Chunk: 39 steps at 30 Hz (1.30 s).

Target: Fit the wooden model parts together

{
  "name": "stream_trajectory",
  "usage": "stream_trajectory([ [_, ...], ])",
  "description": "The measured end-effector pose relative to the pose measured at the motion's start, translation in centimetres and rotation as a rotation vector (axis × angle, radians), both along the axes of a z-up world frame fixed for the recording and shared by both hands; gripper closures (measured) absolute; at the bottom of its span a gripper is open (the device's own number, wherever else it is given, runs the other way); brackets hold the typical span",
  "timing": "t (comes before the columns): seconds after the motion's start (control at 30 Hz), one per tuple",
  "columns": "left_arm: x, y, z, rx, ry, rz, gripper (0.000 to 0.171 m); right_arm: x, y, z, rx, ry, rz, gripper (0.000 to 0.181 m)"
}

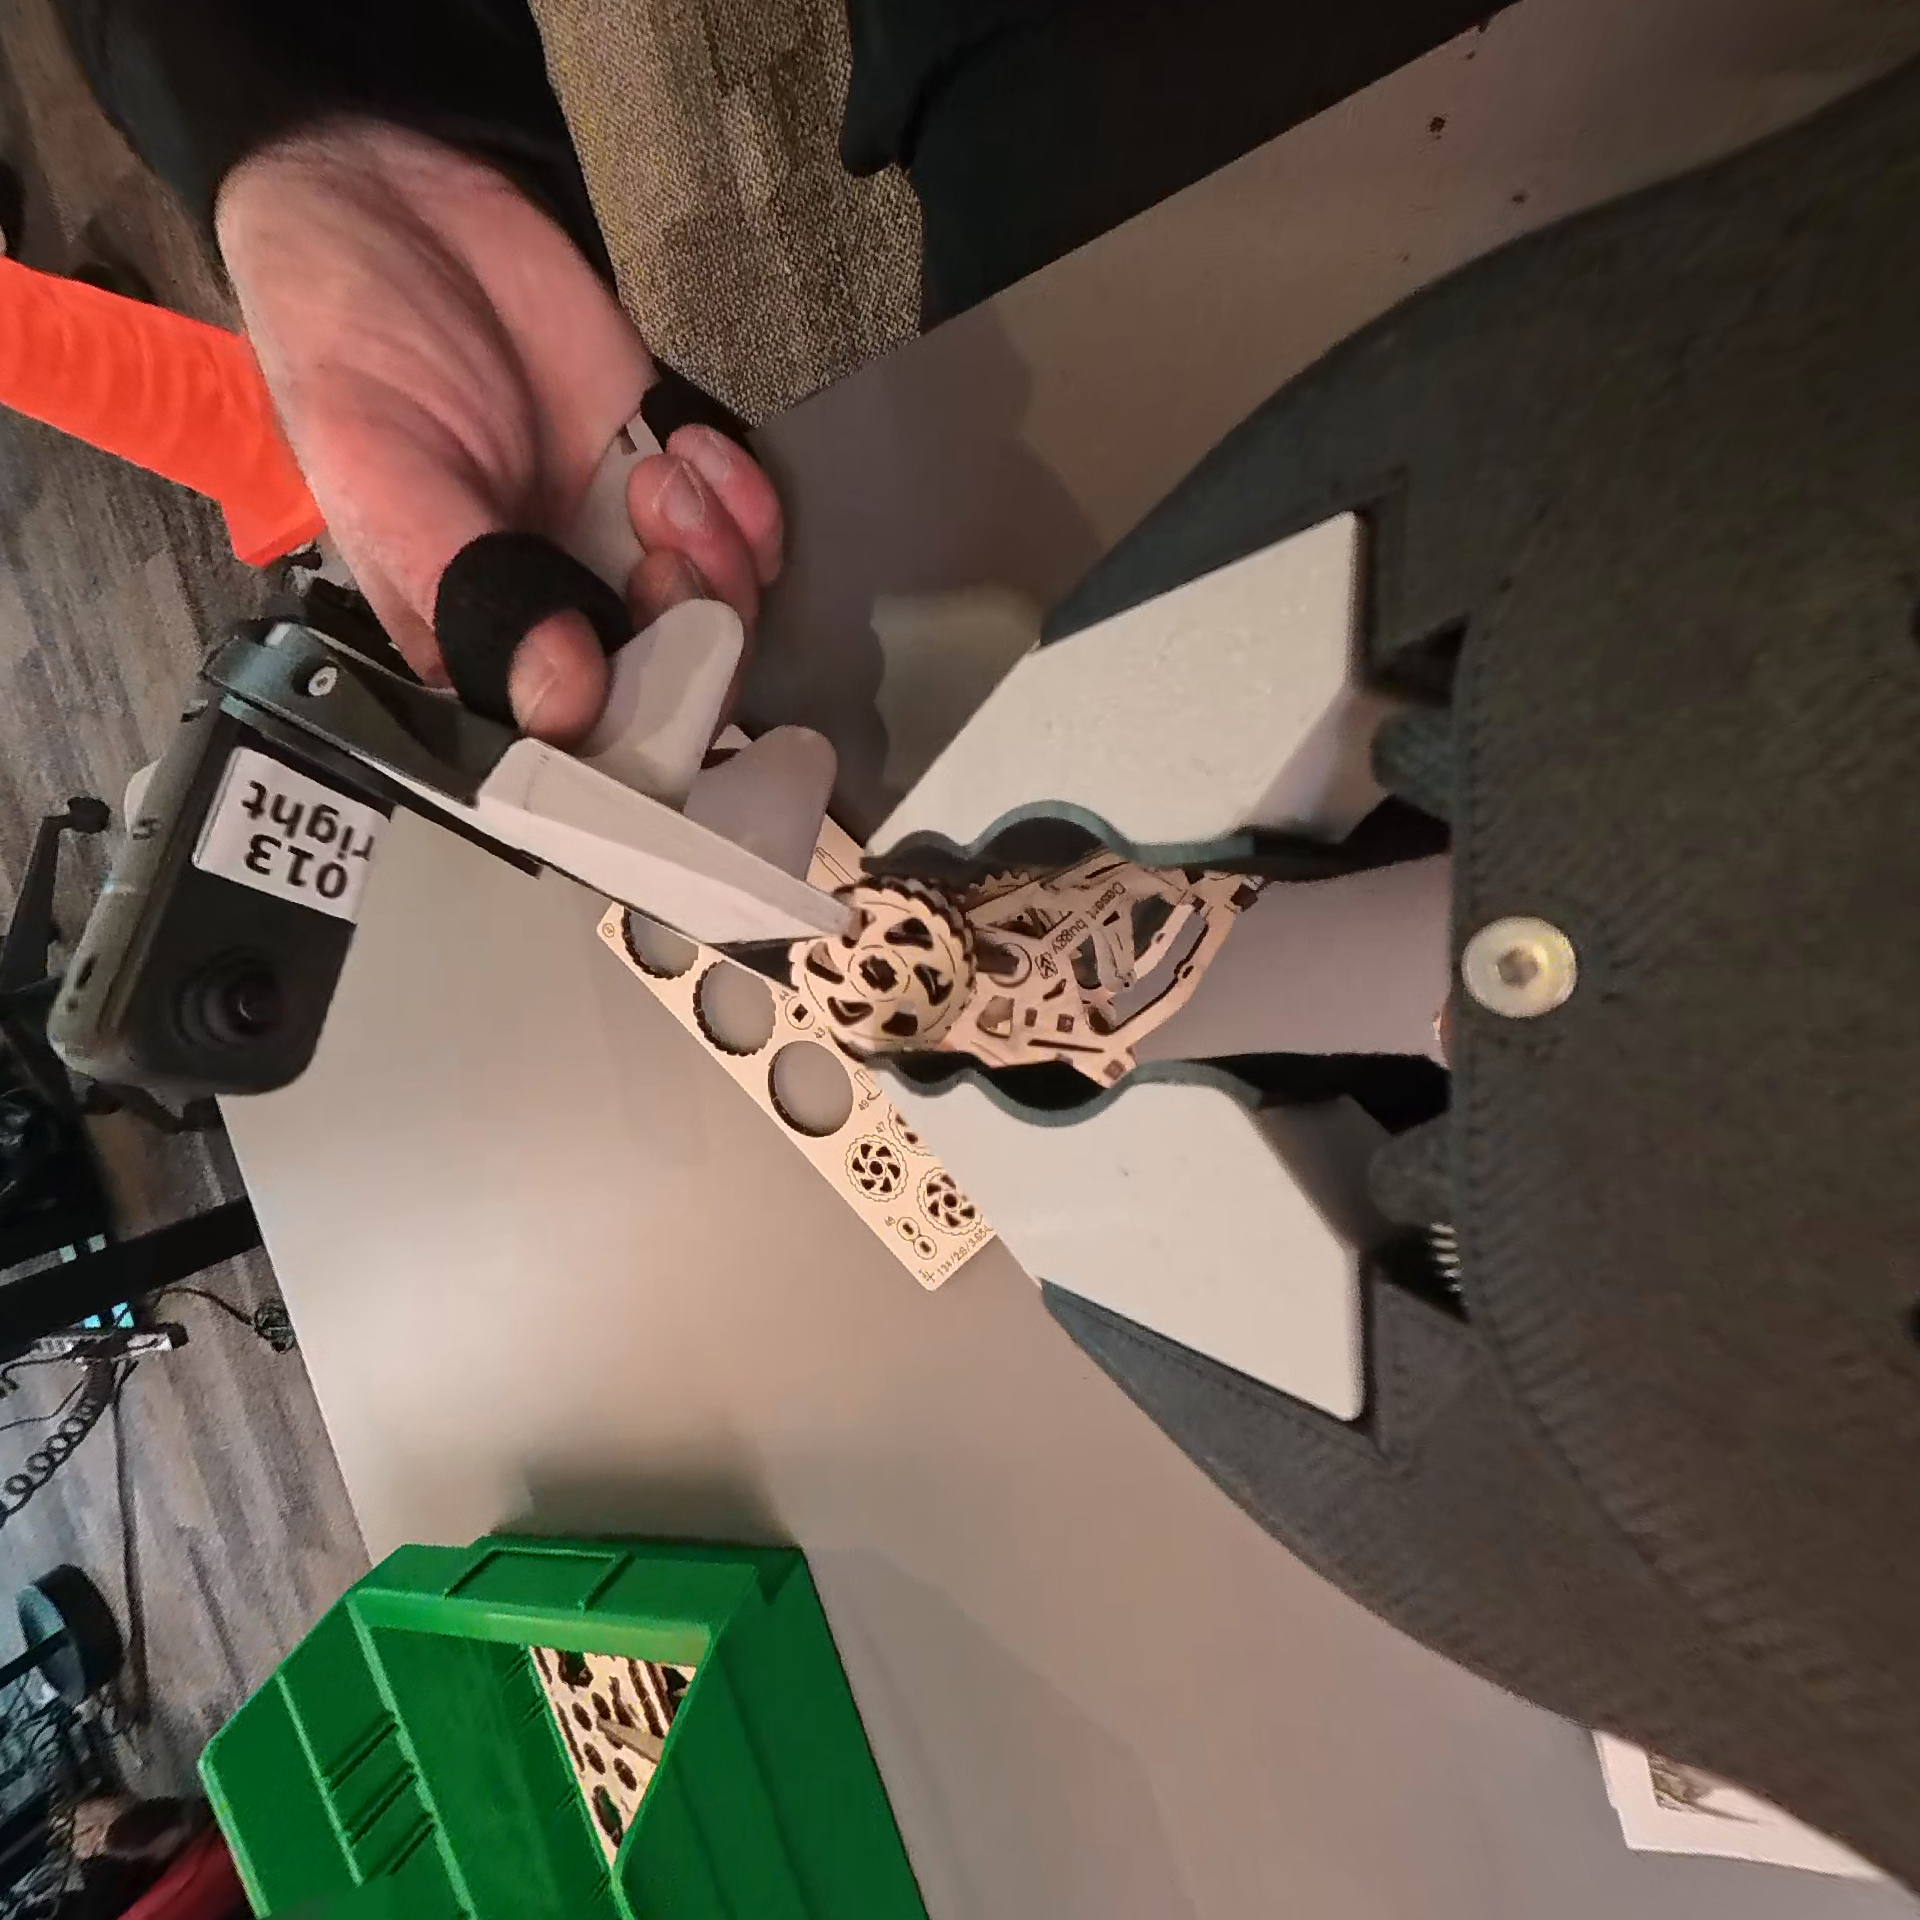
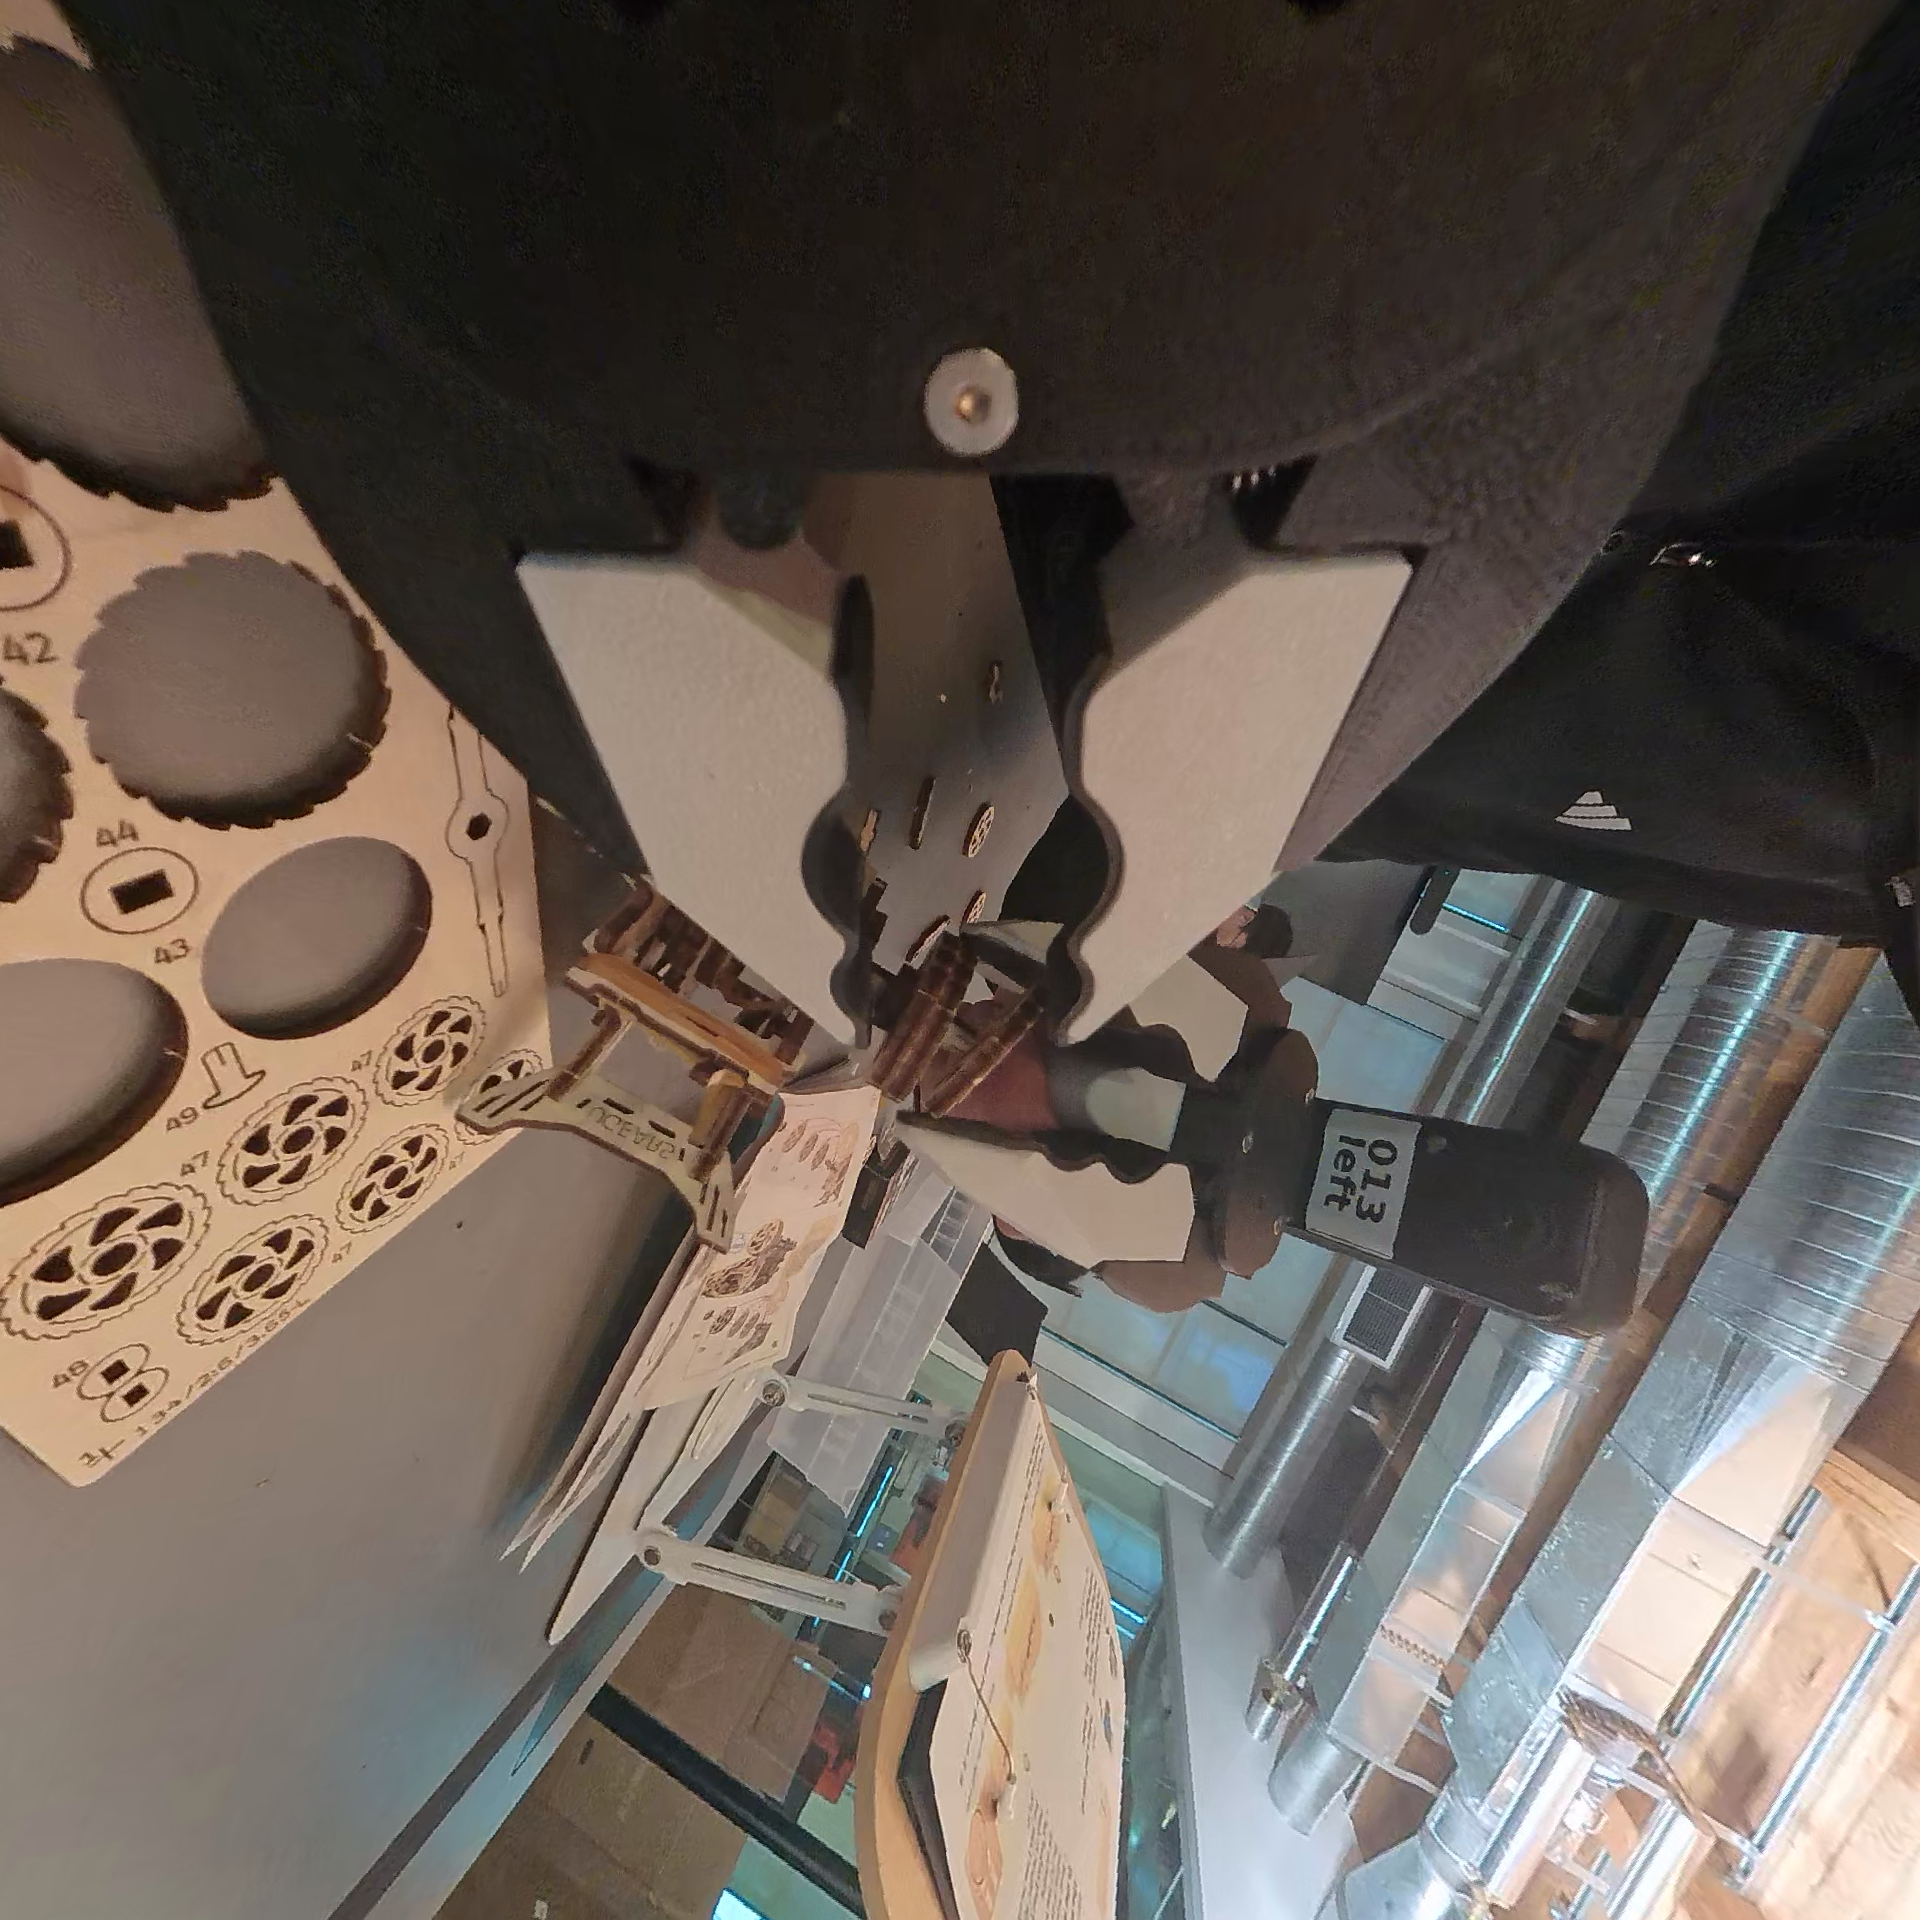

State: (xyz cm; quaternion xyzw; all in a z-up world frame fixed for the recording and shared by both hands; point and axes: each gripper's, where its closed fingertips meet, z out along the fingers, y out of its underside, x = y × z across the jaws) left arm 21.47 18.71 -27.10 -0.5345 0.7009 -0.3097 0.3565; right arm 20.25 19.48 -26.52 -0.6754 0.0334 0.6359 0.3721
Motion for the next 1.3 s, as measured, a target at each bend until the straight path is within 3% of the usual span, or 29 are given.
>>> stream_trajectory([
  [1.0,0.0,-0.9,-0.4,-0.088,-0.088,0.034,0.124,0.5,-0.3,0.0,-0.003,0.015,-0.003,0.158],
  [1.3,-0.1,-0.7,0.3,-0.214,-0.153,0.046,0.142,0.4,-0.4,0.1,0.008,0.003,0.007,0.158],
])
